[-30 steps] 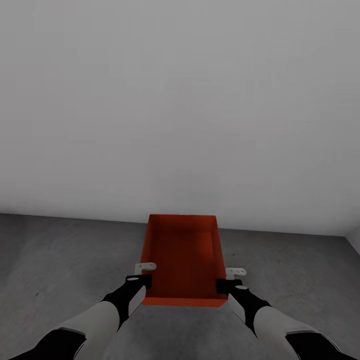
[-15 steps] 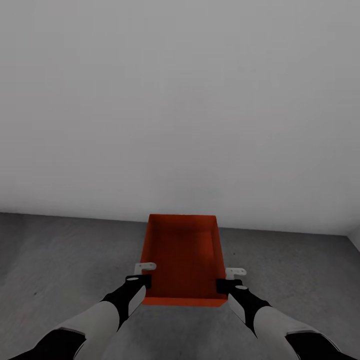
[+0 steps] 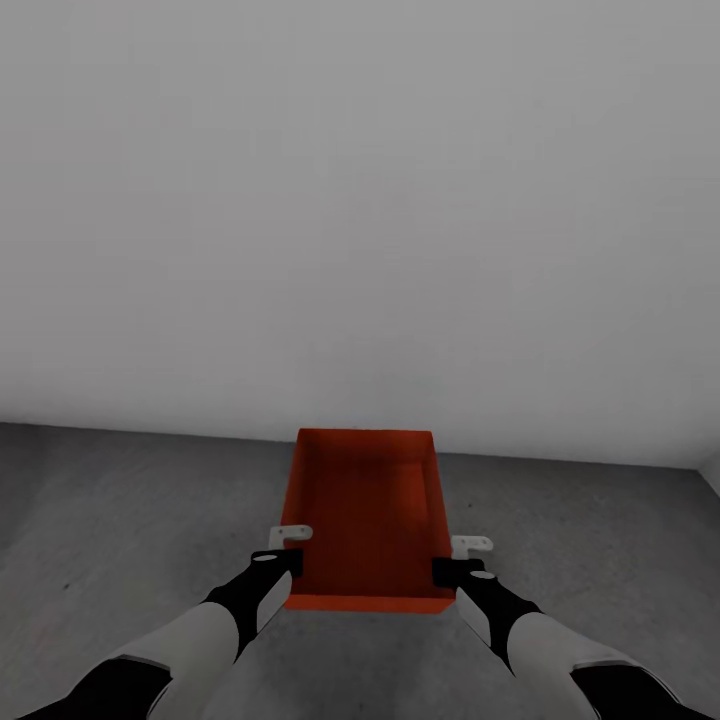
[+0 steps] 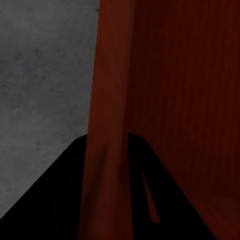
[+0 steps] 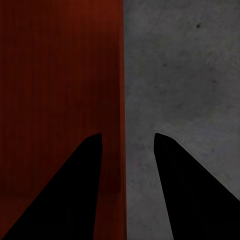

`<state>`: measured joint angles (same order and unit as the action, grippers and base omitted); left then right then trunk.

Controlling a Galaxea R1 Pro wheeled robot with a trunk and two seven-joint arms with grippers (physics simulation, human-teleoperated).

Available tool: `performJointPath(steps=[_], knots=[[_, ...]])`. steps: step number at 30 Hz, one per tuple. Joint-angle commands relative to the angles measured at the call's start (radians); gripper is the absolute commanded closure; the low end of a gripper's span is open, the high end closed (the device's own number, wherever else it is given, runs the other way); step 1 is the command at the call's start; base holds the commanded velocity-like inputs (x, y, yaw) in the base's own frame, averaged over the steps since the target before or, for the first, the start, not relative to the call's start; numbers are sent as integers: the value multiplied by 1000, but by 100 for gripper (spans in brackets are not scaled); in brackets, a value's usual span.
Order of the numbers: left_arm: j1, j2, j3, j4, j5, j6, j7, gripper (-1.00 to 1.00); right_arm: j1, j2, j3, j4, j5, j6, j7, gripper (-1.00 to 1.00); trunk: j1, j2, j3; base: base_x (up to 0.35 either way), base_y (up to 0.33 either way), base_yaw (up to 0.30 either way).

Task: Move the two storage containers from the living room to the garage. In the garage, place one container on the floor and stack the other container on top of it (either order is fine).

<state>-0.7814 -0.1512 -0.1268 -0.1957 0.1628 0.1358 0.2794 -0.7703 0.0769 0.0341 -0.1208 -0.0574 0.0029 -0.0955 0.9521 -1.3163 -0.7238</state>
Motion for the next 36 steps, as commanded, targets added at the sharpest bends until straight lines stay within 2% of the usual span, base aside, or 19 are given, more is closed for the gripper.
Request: performJointPath(steps=[1,36], knots=[[-1,7,29,-10,-17,5,7,100,0,-5,-5,3,-8,0,-7,100,4,-8,-4,0,0,0],[-1,7,29,-10,-17,4,7,100,0,-5,-5,3,-8,-2,-7,100,138,-253,-114,0,0,0]])
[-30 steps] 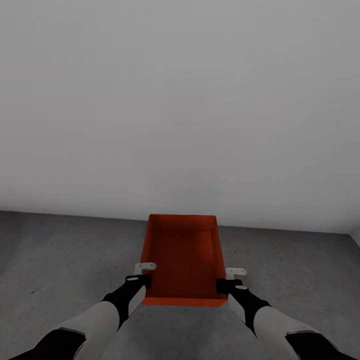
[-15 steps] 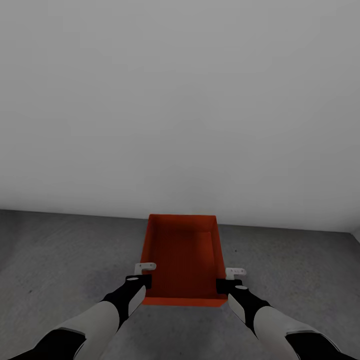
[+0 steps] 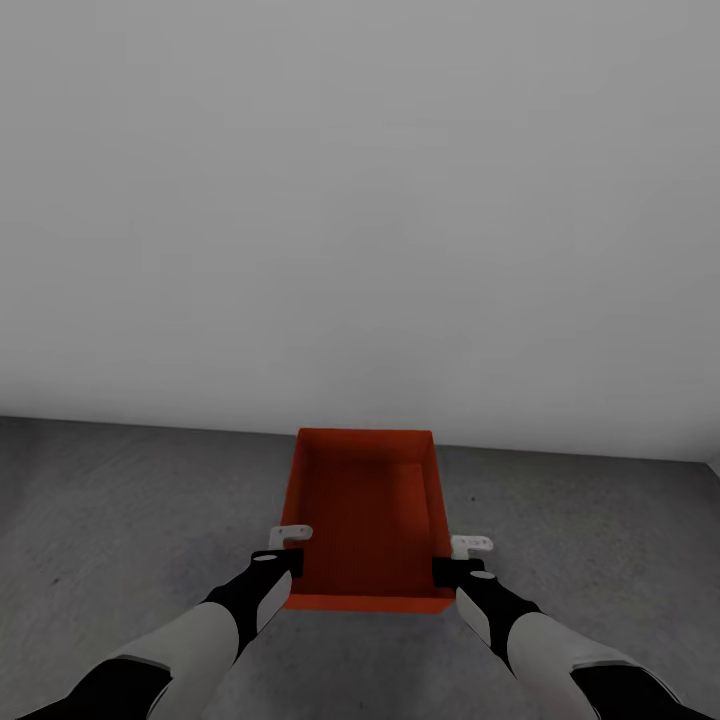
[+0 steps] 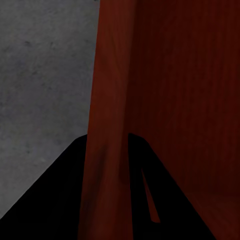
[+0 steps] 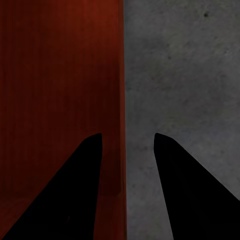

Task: Move the two storage containers from the living room to the garage. In the garage, place one container on the floor and stack the other container on top of it (either order is fine).

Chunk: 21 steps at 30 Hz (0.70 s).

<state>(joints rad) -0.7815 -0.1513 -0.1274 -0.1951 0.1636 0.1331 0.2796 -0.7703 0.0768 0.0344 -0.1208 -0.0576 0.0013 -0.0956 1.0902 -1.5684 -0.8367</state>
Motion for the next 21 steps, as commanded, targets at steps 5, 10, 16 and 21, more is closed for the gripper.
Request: performJointPath(steps=[5,10,16,21], knots=[[-1,7,29,-10,-18,7,7,100,0,-5,-5,3,-8,1,-7,100,19,-36,-16,0,0,0],[-1,7,29,-10,-18,7,7,100,0,-5,-5,3,-8,3,-7,100,38,-71,-32,0,0,0],[-1,7,29,-10,-18,8,7,100,0,-5,-5,3,-8,-4,-7,100,61,-113,-51,0,0,0],[-1,7,29,-10,-18,7,7,100,0,-5,-5,3,-8,-7,-7,100,80,-148,-67,0,0,0]])
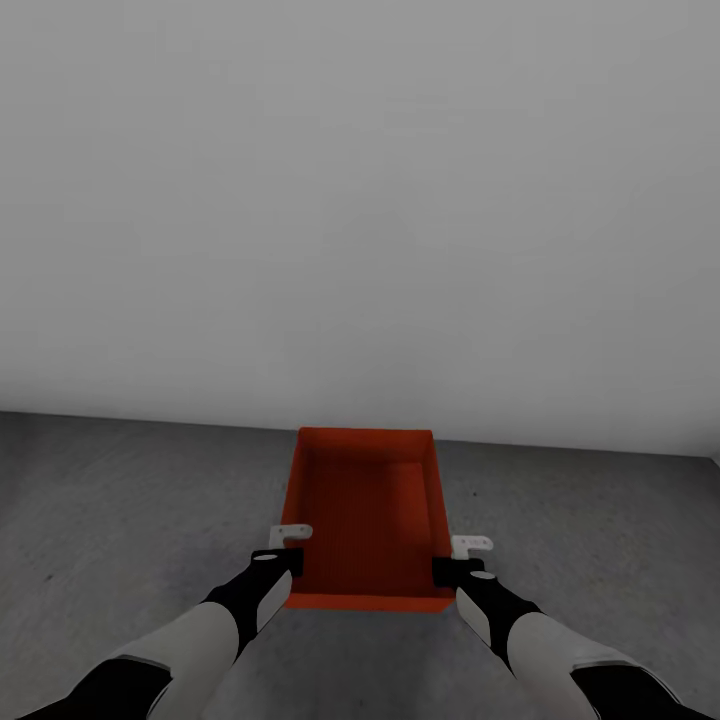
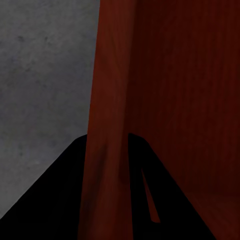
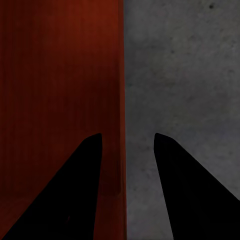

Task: Move the two storage containers from the living room to the garage. In the garage, place one container on the floor and stack the other container on top of it (either order is fine).

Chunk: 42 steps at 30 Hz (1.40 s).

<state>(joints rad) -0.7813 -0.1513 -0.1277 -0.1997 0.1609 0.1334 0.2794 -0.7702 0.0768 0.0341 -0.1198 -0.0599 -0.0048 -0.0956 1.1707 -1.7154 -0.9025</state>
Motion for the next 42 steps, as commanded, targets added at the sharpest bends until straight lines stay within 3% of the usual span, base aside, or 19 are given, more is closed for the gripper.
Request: performJointPath(steps=[1,42], knots=[[-1,7,29,-6,-15,7,7,100,0,-5,-5,2,-6,-1,-7,100,4,-8,-4,0,0,0],[-1,7,29,-6,-15,7,7,100,0,-5,-5,2,-5,9,-7,100,161,-295,-137,0,0,0]])
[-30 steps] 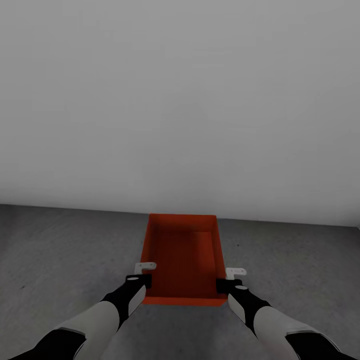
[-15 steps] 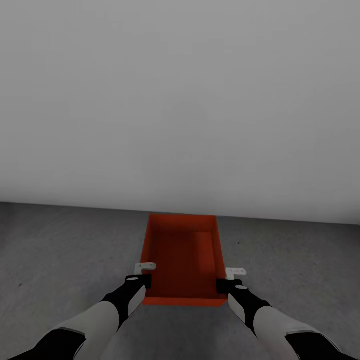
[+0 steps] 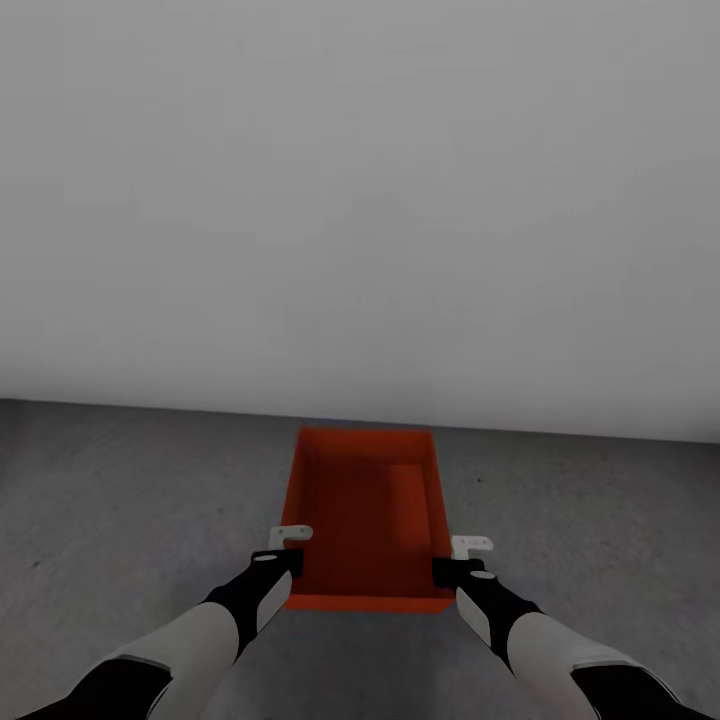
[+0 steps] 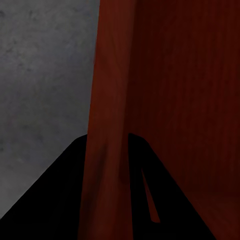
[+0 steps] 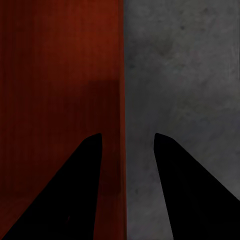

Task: Move the two storage containers from the living room to the garage. In the garage, place one container on the floor and stack the other container on top of it (either order is fine).

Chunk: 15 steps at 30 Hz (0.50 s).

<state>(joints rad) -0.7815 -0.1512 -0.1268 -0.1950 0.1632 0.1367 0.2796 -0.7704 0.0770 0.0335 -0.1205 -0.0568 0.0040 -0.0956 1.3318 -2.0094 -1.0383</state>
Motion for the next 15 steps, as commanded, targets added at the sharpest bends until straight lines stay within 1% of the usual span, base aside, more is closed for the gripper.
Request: performJointPath(steps=[1,5,15], knots=[[-1,7,29,-11,-17,4,7,100,0,-5,-4,3,-8,0,-7,100,4,-8,-5,0,0,0],[-1,7,29,-11,-17,3,7,100,0,-5,-4,3,-9,1,-6,100,19,-36,-24,0,0,0],[-1,7,29,-11,-17,4,7,100,0,-5,-4,2,-9,1,-6,100,19,-36,-40,0,0,0]])
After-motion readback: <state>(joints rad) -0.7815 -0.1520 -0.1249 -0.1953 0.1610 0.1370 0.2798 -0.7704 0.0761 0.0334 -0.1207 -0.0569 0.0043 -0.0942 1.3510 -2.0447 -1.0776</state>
